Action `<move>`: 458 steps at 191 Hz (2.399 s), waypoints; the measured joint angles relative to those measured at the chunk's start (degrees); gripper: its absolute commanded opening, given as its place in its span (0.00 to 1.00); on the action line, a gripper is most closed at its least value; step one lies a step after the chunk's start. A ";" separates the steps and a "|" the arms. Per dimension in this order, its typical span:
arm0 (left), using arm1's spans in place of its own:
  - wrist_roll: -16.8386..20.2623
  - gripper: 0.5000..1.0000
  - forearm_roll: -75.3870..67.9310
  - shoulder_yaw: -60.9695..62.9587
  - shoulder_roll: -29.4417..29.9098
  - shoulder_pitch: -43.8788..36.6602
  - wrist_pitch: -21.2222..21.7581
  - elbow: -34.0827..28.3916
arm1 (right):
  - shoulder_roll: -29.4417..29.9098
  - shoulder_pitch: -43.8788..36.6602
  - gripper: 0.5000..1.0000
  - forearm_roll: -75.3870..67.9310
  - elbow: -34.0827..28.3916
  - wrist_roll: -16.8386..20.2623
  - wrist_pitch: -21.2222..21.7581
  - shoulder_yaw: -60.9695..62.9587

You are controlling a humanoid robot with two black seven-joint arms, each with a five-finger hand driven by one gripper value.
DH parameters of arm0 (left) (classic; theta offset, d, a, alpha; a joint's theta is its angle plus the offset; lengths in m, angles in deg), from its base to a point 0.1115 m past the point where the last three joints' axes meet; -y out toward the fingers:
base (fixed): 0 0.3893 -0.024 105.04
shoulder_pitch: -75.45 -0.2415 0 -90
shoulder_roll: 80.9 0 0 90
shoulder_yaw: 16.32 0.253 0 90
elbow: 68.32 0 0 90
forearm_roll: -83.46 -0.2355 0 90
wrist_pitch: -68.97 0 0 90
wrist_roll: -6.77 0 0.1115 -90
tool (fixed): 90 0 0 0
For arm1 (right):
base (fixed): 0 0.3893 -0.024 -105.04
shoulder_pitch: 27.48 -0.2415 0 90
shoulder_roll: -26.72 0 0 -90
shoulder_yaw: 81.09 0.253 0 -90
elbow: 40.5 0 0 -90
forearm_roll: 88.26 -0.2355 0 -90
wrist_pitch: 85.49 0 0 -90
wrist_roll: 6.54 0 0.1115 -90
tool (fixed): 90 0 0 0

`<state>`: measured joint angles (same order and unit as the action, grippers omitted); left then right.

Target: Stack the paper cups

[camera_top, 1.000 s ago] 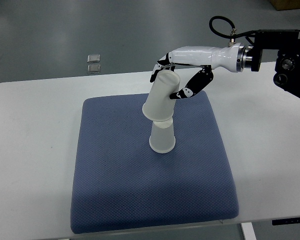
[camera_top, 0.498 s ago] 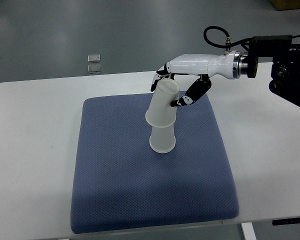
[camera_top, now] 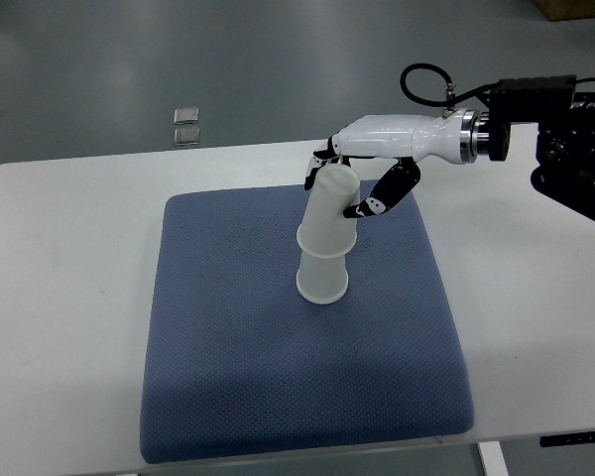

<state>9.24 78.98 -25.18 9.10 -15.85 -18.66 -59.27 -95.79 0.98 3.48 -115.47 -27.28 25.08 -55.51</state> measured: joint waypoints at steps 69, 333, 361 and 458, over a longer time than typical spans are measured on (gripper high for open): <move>-0.01 1.00 0.00 0.00 0.00 0.00 0.00 0.00 | 0.32 0.59 0.00 0.14 0.00 0.15 -0.17 -0.14; 0.01 1.00 0.00 0.00 0.00 0.01 0.00 0.00 | 2.10 2.81 0.80 -9.66 4.69 1.02 -2.27 0.94; 0.01 1.00 0.00 0.00 0.00 0.01 0.00 0.00 | 3.63 4.36 0.80 -23.37 11.89 3.20 -10.43 0.97; -0.01 1.00 0.00 0.00 0.00 -0.02 0.00 0.00 | 8.90 9.52 0.80 -56.78 23.20 10.47 -29.98 2.25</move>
<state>9.23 78.98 -25.18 9.10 -15.87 -18.66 -59.27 -86.89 10.50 -53.30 -92.27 -16.82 -4.90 -53.25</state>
